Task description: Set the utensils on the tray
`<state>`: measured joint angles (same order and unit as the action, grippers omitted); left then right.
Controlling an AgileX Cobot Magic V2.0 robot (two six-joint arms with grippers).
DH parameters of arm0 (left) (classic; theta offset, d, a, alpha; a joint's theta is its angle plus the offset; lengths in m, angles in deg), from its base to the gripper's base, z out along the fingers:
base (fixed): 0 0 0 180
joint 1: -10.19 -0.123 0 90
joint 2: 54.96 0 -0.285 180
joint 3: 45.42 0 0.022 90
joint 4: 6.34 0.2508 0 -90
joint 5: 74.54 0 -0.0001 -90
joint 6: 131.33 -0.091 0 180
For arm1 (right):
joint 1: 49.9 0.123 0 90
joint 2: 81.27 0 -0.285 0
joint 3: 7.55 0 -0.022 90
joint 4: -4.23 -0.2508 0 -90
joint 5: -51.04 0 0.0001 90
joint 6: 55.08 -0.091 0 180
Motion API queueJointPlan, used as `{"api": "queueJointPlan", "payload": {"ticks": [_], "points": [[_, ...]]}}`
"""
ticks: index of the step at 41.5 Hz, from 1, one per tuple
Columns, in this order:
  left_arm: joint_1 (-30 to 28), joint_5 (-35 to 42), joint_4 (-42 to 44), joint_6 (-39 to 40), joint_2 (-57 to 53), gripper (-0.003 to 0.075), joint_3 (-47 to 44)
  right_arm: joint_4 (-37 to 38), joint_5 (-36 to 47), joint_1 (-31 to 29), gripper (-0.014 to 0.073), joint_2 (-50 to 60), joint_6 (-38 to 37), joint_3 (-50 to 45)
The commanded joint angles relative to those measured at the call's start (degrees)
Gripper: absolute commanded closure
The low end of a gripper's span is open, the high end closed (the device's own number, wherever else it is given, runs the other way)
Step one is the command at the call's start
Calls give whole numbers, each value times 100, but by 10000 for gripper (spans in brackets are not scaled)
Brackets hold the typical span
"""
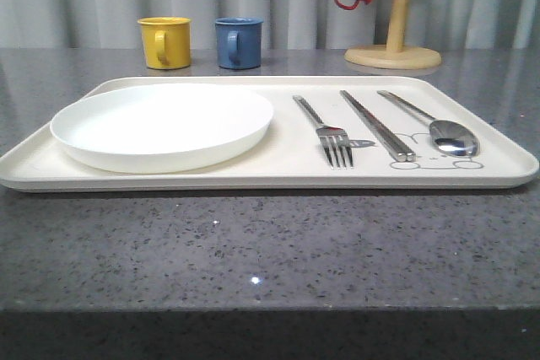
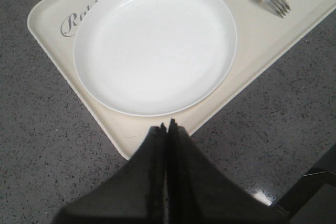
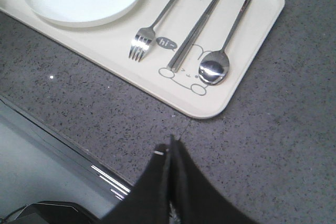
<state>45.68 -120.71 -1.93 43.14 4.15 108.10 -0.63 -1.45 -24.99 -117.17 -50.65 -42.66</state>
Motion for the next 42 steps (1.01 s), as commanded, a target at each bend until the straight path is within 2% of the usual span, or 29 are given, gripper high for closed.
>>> {"api": "queueJointPlan", "payload": {"ticks": [1,5,8,16,22,31,38,42], "points": [[-21,439,-39,-15,-211,738,105,-29,357,4,662,-22,29,135],[-303,649,27,-15,-602,738,-106,-29,351,4,662,-22,29,135],[-729,1096,44,-15,-978,738,-394,-29,351,4,662,-22,29,135],[-2004,3164,-13,-15,-2273,738,-1923,-29,351,4,662,-22,29,135],[-2834,4129,-341,-15,-3463,738,-3206,-29,351,4,662,-22,29,135],[-3419,4767,-442,-15,-4789,738,-4577,-29,351,4,662,-22,29,135],[-3646,5111,-442,-15,-5226,738,-5100,-29,351,4,662,-22,29,135],[-3675,4999,-442,-15,-5314,738,-5108,-29,359,4,662,-22,29,135]]}}
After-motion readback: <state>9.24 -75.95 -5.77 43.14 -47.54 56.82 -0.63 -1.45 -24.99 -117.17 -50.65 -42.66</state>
